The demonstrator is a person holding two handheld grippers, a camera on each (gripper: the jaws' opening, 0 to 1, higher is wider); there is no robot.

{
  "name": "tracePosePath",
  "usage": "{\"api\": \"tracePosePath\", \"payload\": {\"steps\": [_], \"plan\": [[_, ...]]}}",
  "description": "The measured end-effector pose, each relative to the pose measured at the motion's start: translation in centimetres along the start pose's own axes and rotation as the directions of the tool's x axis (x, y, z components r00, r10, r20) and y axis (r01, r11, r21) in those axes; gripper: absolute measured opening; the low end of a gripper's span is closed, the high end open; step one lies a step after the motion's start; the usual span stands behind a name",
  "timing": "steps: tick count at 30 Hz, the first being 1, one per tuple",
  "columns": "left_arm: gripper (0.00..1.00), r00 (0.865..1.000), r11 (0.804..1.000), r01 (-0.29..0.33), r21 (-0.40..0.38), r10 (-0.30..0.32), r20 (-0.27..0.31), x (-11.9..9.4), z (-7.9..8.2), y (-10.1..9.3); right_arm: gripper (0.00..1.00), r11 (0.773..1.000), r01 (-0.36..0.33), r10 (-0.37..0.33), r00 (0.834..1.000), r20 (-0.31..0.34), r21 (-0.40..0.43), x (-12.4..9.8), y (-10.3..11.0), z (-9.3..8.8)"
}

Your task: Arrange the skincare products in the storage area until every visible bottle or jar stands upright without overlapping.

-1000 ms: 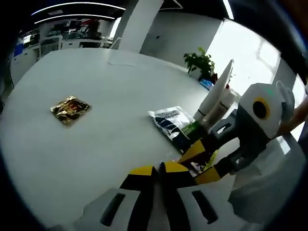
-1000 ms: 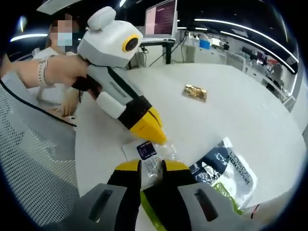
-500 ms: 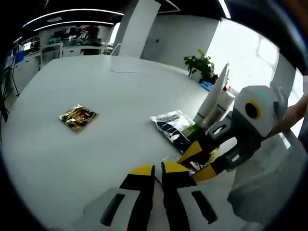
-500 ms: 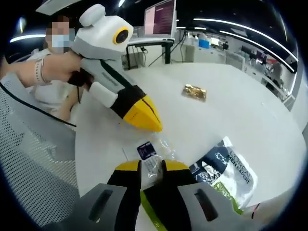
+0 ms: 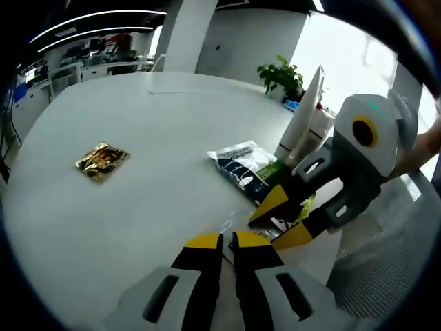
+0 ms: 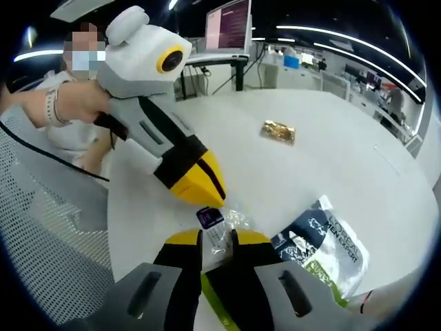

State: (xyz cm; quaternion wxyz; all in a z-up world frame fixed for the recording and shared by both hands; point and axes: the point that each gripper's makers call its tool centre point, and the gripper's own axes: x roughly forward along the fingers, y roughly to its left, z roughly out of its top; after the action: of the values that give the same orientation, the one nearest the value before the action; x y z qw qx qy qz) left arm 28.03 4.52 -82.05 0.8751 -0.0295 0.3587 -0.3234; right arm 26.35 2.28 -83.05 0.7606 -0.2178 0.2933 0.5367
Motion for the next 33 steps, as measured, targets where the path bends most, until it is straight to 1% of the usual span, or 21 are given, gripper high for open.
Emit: {"api": "tracePosePath", "payload": {"steps": [3, 4, 6, 9, 11, 12, 14, 17, 20, 21, 22, 23, 24, 27, 28, 30, 31, 32, 33], "plan": [[0.07, 1.0, 0.999, -0.006, 0.039, 0.007, -0.019, 0.1, -0.2, 0.0, 0.17, 1.0, 0.001, -0.001, 1.0, -0.002, -0.001, 0.0, 0.0, 0.0], [0.08, 1.0, 0.999, -0.005, 0.043, 0.006, -0.018, 0.0, -0.1, -0.3, 0.17, 1.0, 0.002, -0.002, 1.0, -0.003, -0.001, 0.0, 0.0, 0.0], [0.08, 1.0, 0.999, 0.005, 0.033, -0.005, -0.002, -0.2, 0.4, -0.3, 0.17, 1.0, 0.006, -0.006, 1.0, -0.004, -0.003, 0.1, 0.0, 0.0], [0.1, 1.0, 0.999, 0.002, 0.037, -0.002, -0.001, -0.4, 0.4, -0.3, 0.17, 1.0, 0.009, -0.009, 1.0, -0.006, -0.004, 0.0, 0.0, -0.1], [0.1, 1.0, 0.999, -0.001, 0.043, 0.001, 0.004, -0.9, 0.9, -0.9, 0.17, 1.0, 0.01, -0.01, 1.0, -0.008, -0.002, 0.0, 0.0, -0.1], [0.1, 1.0, 0.999, -0.002, 0.043, 0.001, 0.02, -1.2, 1.2, -0.9, 0.17, 1.0, 0.01, -0.011, 1.0, -0.008, -0.002, 0.0, 0.0, -0.1], [0.1, 0.999, 0.999, 0.0, 0.034, -0.002, 0.032, -1.6, 1.6, -1.2, 0.17, 1.0, 0.011, -0.011, 1.0, -0.008, 0.0, 0.0, 0.0, -0.1], [0.11, 0.998, 0.999, -0.012, 0.037, 0.01, 0.059, -2.9, 2.4, -1.5, 0.17, 1.0, 0.014, -0.014, 1.0, -0.01, 0.0, 0.0, 0.0, -0.1], [0.16, 0.997, 0.998, -0.028, 0.049, 0.025, 0.071, -4.1, 2.8, -1.7, 0.17, 1.0, 0.014, -0.014, 1.0, -0.01, 0.003, 0.0, 0.0, -0.1], [0.17, 0.996, 0.997, -0.049, 0.067, 0.044, 0.075, -4.7, 2.9, -1.6, 0.17, 1.0, 0.014, -0.014, 1.0, -0.01, 0.003, 0.0, 0.0, -0.1], [0.16, 0.993, 0.993, -0.081, 0.085, 0.073, 0.092, -5.1, 3.3, -2.0, 0.17, 1.0, 0.015, -0.015, 1.0, -0.011, 0.001, 0.0, 0.0, -0.1], [0.15, 0.991, 0.992, -0.091, 0.09, 0.081, 0.109, -5.8, 3.6, -2.5, 0.17, 1.0, 0.015, -0.015, 1.0, -0.011, 0.0, 0.0, 0.0, -0.1], [0.16, 0.99, 0.992, -0.089, 0.089, 0.078, 0.114, -5.6, 3.4, -2.4, 0.17, 1.0, 0.016, -0.016, 1.0, -0.011, 0.0, 0.0, 0.0, -0.1], [0.23, 0.989, 0.992, -0.092, 0.087, 0.081, 0.121, -6.9, 3.9, -2.7, 0.17, 1.0, 0.018, -0.018, 1.0, -0.011, -0.001, 0.0, 0.0, -0.1], [0.24, 0.989, 0.99, -0.104, 0.091, 0.093, 0.117, -7.5, 4.1, -2.8, 0.17, 1.0, 0.017, -0.017, 1.0, -0.011, -0.002, 0.0, 0.0, -0.1], [0.27, 0.985, 0.986, -0.116, 0.117, 0.099, 0.14, -8.8, 4.6, -3.4, 0.17, 1.0, 0.014, -0.014, 1.0, -0.013, 0.002, 0.0, -0.1, -0.1], [0.28, 0.984, 0.987, -0.119, 0.104, 0.103, 0.146, -9.2, 4.7, -3.6, 0.17, 1.0, 0.014, -0.014, 1.0, -0.013, 0.003, 0.0, 0.0, -0.1], [0.29, 0.979, 0.988, -0.125, 0.09, 0.108, 0.172, -9.7, 5.0, -4.3, 0.17, 1.0, 0.015, -0.015, 1.0, -0.013, 0.004, 0.0, 0.0, -0.1], [0.3, 0.978, 0.988, -0.126, 0.088, 0.109, 0.18, -9.8, 5.1, -4.4, 0.17, 1.0, 0.016, -0.016, 1.0, -0.013, 0.006, 0.0, 0.0, -0.1]]}}
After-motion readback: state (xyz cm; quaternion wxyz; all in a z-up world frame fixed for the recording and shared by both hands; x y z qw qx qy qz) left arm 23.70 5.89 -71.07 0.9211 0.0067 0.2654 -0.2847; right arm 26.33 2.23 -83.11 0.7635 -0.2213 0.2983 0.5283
